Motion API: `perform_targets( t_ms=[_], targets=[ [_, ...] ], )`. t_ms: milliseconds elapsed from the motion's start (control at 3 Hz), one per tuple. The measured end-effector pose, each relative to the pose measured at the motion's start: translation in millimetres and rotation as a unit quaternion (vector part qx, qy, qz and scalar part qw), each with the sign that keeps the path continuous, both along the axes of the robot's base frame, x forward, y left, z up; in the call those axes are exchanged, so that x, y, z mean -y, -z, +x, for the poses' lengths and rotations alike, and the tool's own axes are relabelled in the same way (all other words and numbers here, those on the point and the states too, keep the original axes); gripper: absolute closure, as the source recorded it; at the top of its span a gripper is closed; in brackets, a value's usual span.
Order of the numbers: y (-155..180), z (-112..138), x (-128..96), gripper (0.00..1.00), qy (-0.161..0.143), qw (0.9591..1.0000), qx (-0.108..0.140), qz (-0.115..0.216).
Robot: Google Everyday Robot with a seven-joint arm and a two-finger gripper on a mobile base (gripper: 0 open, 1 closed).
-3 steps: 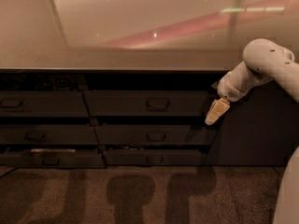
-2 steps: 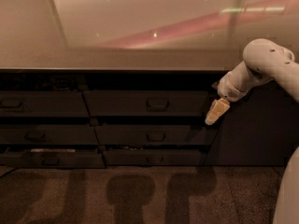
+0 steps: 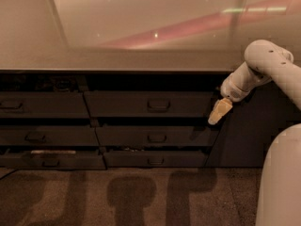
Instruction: Open top drawer
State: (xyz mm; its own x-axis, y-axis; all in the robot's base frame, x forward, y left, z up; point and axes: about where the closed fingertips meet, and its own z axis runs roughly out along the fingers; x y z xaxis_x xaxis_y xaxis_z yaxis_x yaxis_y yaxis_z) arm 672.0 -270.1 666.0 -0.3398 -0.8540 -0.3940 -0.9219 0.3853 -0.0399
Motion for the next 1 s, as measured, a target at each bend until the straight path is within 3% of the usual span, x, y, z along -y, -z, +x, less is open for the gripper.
perform_targets(
  t_ms=[333, 1000],
  targets=[
    [0.0, 0.0, 0.0, 0.00, 0.000, 1.0000, 0.000, 0.000],
    [0.1, 0.0, -0.1, 0.43, 0.000, 1.0000, 0.000, 0.000]
  ],
)
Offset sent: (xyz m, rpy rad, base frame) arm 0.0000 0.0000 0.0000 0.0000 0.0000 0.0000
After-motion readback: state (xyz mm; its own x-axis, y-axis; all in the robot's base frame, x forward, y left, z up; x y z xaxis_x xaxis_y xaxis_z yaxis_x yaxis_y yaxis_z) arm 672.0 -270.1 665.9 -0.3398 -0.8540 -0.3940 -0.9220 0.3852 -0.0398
